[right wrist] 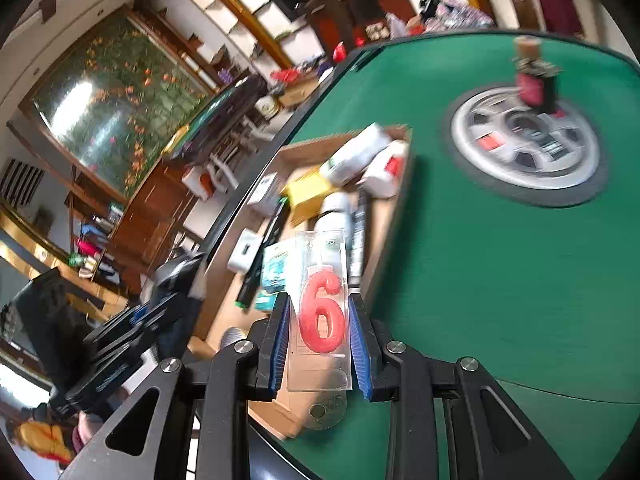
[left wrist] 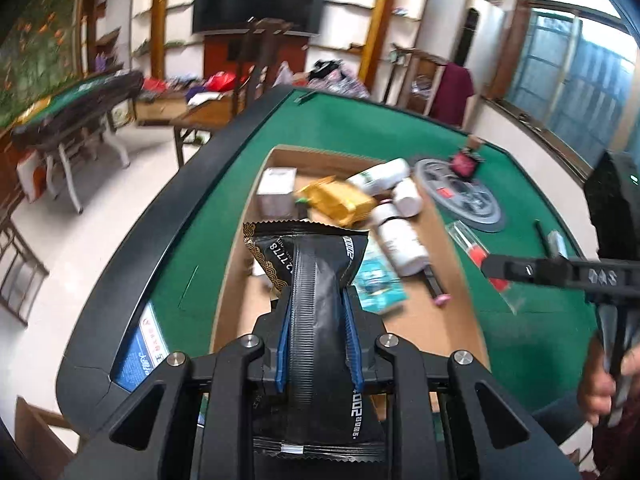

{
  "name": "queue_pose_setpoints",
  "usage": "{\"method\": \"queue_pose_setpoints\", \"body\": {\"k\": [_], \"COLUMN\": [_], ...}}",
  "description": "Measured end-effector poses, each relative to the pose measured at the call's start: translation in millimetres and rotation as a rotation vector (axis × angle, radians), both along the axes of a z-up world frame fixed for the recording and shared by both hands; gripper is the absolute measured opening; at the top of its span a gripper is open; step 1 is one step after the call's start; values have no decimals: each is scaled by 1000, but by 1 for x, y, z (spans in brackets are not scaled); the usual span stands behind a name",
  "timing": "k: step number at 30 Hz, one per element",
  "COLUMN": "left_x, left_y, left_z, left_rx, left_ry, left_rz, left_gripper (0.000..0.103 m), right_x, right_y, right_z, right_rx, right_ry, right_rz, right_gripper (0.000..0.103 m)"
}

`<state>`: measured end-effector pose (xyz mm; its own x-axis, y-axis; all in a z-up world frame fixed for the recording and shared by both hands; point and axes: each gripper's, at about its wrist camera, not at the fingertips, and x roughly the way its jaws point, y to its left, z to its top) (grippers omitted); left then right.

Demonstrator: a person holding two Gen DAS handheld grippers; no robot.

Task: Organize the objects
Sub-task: 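Carry the black bag and candle box into the box and open both tools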

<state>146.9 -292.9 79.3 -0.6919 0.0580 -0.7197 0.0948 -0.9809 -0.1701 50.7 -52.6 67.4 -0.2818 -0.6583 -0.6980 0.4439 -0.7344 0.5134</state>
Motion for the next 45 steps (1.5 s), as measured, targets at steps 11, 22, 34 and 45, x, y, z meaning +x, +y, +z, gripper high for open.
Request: {"method": "queue_pose_setpoints", "body": {"k": [11, 22, 34, 45], "left_x": [-20, -9, 25, 23], "left_y": [-2, -1, -29, -15], "left_z": [-32, -36, 1, 2], "left_rx": [-33, -38, 101, 90], "left_ry": [-39, -53, 87, 65], "left_rz": [10, 18, 150, 161], "left_gripper": [23, 57, 86, 87], "right_x": [18, 34, 60, 64], "right_y": [-72, -92, -90, -62], "right_z": [-31, -47, -11, 5], "right_rx": [156, 312, 387, 472], "right_ry": [0, 71, 300, 445], "right_rz": [91, 103, 58, -44], "right_gripper": [31, 32, 75, 83]}}
